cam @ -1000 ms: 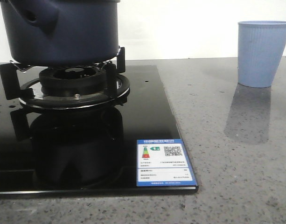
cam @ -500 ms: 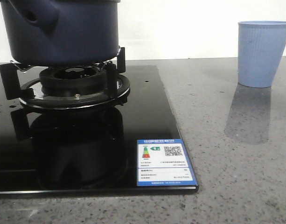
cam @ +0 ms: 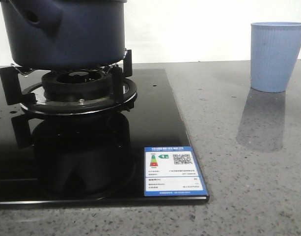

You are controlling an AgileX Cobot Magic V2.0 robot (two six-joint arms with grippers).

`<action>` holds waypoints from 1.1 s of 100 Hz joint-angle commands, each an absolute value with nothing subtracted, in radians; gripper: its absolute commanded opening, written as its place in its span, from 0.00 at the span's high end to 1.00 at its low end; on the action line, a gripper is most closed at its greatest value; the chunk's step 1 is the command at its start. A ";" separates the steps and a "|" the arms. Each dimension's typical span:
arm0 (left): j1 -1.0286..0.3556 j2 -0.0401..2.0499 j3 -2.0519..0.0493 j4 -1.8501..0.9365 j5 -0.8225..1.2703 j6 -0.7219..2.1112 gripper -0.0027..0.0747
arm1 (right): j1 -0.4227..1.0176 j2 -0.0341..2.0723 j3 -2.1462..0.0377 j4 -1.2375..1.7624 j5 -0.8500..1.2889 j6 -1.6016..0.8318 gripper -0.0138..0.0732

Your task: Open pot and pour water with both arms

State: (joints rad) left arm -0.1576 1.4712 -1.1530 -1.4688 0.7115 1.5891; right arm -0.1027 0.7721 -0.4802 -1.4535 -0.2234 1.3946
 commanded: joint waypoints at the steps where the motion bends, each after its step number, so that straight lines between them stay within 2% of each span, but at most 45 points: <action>1: -0.165 1.435 -1.186 -1.521 0.729 1.594 0.49 | -0.108 0.766 -0.507 -1.443 -0.236 1.395 0.11; 14: -0.163 1.435 -1.186 -1.521 0.727 1.592 0.30 | -0.108 0.766 -0.507 -1.443 -0.236 1.395 0.11; 21: -0.161 1.433 -1.186 -1.521 0.727 1.592 0.23 | -0.108 0.766 -0.507 -1.443 -0.236 1.395 0.11; 46: -0.104 1.343 -1.186 -1.527 0.747 1.590 0.23 | -0.108 0.766 -0.507 -1.444 -0.256 1.395 0.11; 71: 0.013 1.179 -1.186 -1.529 0.778 1.562 0.24 | -0.108 0.757 -0.516 -1.444 -0.399 1.395 0.12; 78: 0.046 1.144 -1.186 -1.529 0.776 1.531 0.31 | -0.108 0.752 -0.527 -1.417 -0.402 1.395 0.20; 84: 0.076 1.118 -1.186 -1.527 0.776 1.495 0.43 | -0.108 0.748 -0.542 -1.401 -0.398 1.395 0.32; 90: 0.100 1.100 -1.186 -1.521 0.776 1.445 0.58 | -0.108 0.748 -0.554 -1.399 -0.396 1.395 0.51; 102: 0.126 1.073 -1.182 -1.494 0.783 1.399 0.99 | -0.108 0.748 -0.569 -1.398 -0.402 1.395 0.92; 110: 0.126 1.051 -1.178 -1.441 0.799 1.391 0.99 | -0.108 0.748 -0.569 -1.389 -0.407 1.398 0.92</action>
